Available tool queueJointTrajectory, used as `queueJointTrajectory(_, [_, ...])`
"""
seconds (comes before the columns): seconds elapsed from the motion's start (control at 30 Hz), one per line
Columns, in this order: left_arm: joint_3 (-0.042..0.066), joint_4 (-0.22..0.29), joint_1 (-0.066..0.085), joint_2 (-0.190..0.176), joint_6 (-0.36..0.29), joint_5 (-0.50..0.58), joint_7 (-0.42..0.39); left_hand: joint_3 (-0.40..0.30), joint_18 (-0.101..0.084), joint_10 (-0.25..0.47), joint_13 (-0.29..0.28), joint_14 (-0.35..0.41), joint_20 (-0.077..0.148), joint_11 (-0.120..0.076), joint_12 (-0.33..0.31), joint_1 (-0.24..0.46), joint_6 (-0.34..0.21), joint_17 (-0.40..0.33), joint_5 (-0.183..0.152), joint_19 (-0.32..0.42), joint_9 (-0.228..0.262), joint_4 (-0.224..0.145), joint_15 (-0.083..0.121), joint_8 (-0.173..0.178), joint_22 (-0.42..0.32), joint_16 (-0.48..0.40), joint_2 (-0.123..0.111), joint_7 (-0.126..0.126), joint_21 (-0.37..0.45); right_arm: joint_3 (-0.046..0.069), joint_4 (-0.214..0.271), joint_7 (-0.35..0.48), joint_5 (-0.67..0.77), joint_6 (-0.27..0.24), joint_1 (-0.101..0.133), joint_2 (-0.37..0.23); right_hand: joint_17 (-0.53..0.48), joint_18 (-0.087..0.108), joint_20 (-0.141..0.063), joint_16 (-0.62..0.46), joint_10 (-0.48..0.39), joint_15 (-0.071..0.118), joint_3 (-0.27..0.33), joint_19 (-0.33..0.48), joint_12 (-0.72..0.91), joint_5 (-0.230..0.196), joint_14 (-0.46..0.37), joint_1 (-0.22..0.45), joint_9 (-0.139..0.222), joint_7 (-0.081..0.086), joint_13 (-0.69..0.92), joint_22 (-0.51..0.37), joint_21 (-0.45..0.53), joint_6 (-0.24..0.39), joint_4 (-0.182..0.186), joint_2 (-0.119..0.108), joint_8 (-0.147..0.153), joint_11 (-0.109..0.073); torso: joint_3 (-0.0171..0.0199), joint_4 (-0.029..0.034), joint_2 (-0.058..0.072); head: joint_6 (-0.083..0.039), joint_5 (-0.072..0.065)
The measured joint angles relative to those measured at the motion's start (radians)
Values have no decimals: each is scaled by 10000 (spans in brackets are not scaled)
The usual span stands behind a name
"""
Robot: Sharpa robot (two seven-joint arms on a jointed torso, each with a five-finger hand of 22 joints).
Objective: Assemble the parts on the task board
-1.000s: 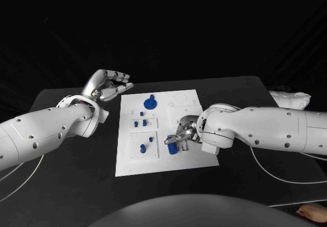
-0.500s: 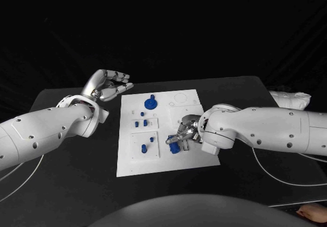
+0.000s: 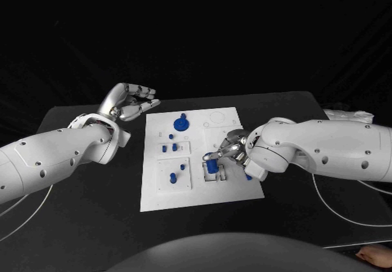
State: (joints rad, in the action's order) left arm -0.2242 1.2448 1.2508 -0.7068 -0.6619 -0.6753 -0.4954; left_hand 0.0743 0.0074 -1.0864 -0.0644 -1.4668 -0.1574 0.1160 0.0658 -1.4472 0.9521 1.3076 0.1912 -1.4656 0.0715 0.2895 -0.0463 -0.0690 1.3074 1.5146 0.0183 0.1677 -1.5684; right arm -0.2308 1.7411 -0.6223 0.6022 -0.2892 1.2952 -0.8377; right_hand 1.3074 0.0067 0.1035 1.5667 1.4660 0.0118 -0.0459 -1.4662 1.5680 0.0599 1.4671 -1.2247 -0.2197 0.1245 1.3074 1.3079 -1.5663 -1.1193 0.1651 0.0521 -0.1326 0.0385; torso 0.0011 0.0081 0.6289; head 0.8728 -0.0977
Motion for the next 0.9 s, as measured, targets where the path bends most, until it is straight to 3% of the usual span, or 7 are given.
queueJointTrajectory(0.33, [-1,-39,0,50,10,-11,6,0,1,0,0,0,0,0,0,0,0,-1,0,0,0,0,0,0,0,0,0,0,0,-2,-47,-120,-249,189,132,-138,0,0,1,0,0,12,0,0,0,0,12,0,12,0,0,-2,0,0,-1,0,67,0,-7,-1,-1,0,-42])
queueJointTrajectory(0.9, [-1,-67,0,65,25,-26,15,0,0,0,0,0,0,0,0,1,0,-2,0,0,0,0,0,0,0,0,0,0,0,-9,-260,-525,-25,1014,46,-65,-1,0,1,0,0,11,-15,0,0,-7,12,0,7,-1,0,-3,0,1,-42,0,64,1,1,2,7,0,-30])
